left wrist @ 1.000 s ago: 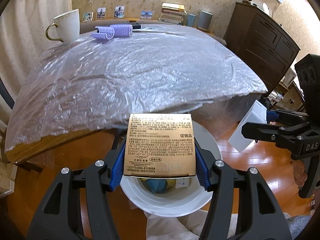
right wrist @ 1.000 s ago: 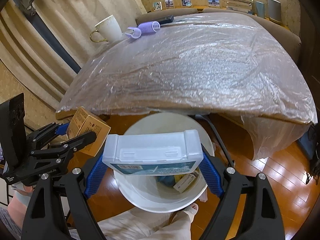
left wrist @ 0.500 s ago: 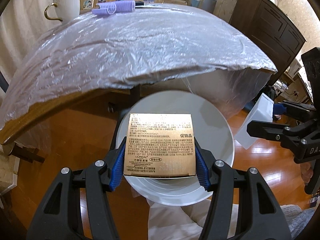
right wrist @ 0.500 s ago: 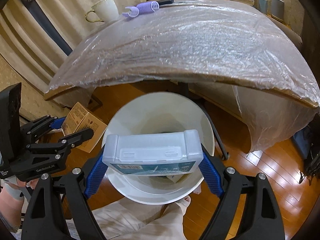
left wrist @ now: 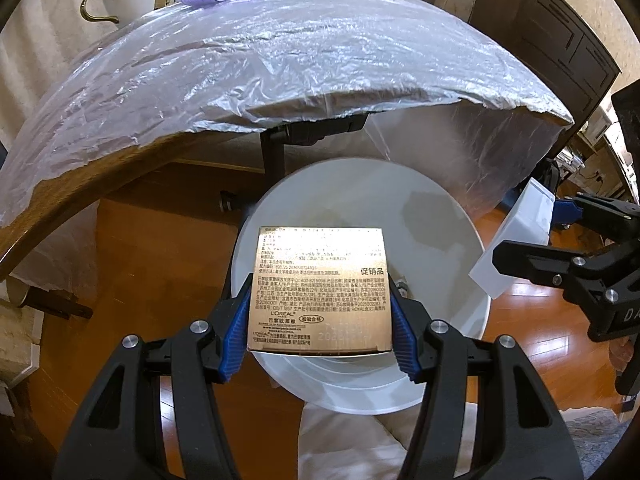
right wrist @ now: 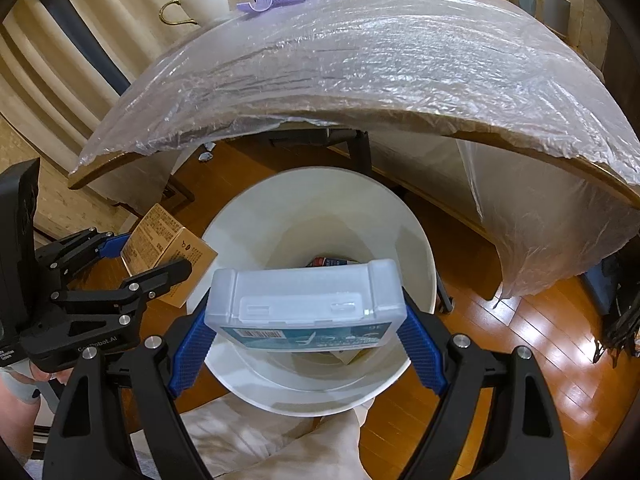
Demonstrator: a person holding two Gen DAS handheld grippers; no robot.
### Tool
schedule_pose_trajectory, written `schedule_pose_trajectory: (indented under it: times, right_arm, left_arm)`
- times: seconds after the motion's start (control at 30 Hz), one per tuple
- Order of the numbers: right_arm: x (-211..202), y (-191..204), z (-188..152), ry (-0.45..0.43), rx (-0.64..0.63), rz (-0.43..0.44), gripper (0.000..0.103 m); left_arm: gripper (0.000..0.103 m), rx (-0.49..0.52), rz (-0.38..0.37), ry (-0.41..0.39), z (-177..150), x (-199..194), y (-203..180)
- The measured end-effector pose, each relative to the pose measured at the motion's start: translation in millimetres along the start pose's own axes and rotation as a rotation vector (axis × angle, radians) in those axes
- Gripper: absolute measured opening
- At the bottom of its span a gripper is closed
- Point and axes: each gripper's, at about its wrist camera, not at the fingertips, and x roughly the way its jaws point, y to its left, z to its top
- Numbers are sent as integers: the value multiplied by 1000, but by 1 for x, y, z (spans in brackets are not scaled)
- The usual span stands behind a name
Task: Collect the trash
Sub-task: 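Lower the held wooden box and white case over the bin opening, then open both tools to drop the wooden box and white case into the bin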
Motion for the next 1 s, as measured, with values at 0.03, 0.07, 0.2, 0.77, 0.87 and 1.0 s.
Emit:
schedule_pose_trajectory:
  times: [0.03, 0.07, 0.2, 0.77, 0.87, 1.0]
  right_arm:
    - [2, 1, 0, 3, -2, -5, 83]
    - [3, 1, 0, 5, -2, -8, 82]
    - [10, 2, 2, 13, -2, -18, 82]
    - [32, -3, 3, 41, -17, -63, 83]
    - [33, -2, 2, 44, -20, -66, 82]
    - [34, -1, 0, 46, -21, -71, 82]
  left_arm:
    - [60, 2, 1, 2, 0, 1, 0]
    - [60, 4, 0, 6, 1, 3, 0]
    - [60, 11, 3, 19, 2, 10, 0]
    - [59, 51, 24, 53, 3, 32, -1]
    - [59, 59, 28, 55, 2, 34, -2]
    - [59, 70, 33, 60, 2, 37, -4]
